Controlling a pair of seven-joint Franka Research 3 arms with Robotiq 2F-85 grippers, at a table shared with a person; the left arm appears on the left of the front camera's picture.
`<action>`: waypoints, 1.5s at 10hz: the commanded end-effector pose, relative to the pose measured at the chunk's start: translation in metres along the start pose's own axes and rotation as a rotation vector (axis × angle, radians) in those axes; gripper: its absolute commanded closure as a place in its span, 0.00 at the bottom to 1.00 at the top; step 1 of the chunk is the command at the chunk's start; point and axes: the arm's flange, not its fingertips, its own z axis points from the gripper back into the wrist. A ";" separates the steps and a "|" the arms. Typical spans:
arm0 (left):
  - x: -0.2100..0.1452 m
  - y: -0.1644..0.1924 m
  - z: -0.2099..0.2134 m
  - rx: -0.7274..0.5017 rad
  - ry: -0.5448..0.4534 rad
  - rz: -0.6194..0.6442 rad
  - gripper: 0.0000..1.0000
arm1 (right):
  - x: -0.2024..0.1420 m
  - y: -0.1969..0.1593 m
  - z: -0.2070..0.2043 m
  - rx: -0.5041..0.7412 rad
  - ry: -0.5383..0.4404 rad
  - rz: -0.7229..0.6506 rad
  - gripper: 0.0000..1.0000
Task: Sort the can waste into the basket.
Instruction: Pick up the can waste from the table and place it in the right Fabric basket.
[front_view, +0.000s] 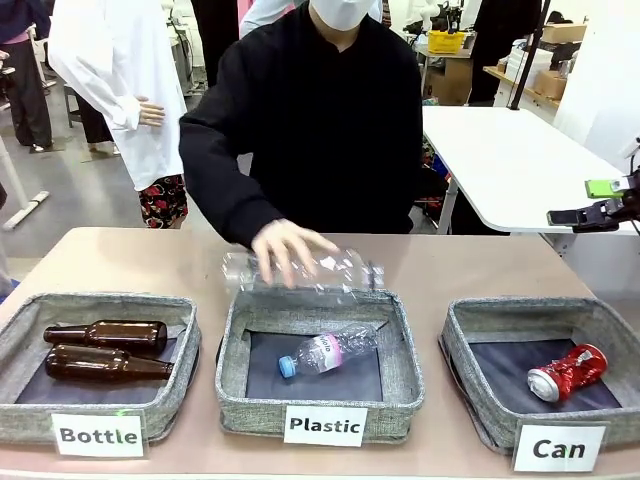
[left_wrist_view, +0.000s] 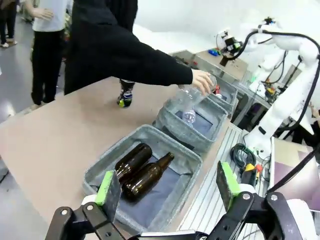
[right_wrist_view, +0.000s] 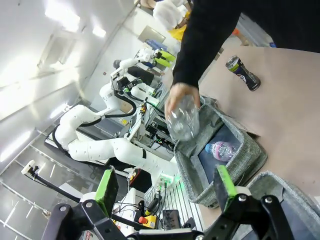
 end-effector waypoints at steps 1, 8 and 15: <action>0.023 0.016 -0.040 -0.046 0.064 0.008 0.00 | 0.002 0.002 -0.001 0.016 -0.019 0.009 0.00; 0.059 0.082 -0.153 -0.225 0.276 0.015 0.00 | 0.002 0.002 -0.001 0.016 -0.019 0.009 0.00; 0.046 0.070 -0.173 -0.131 0.198 0.041 0.00 | 0.002 0.002 -0.001 0.016 -0.019 0.009 0.00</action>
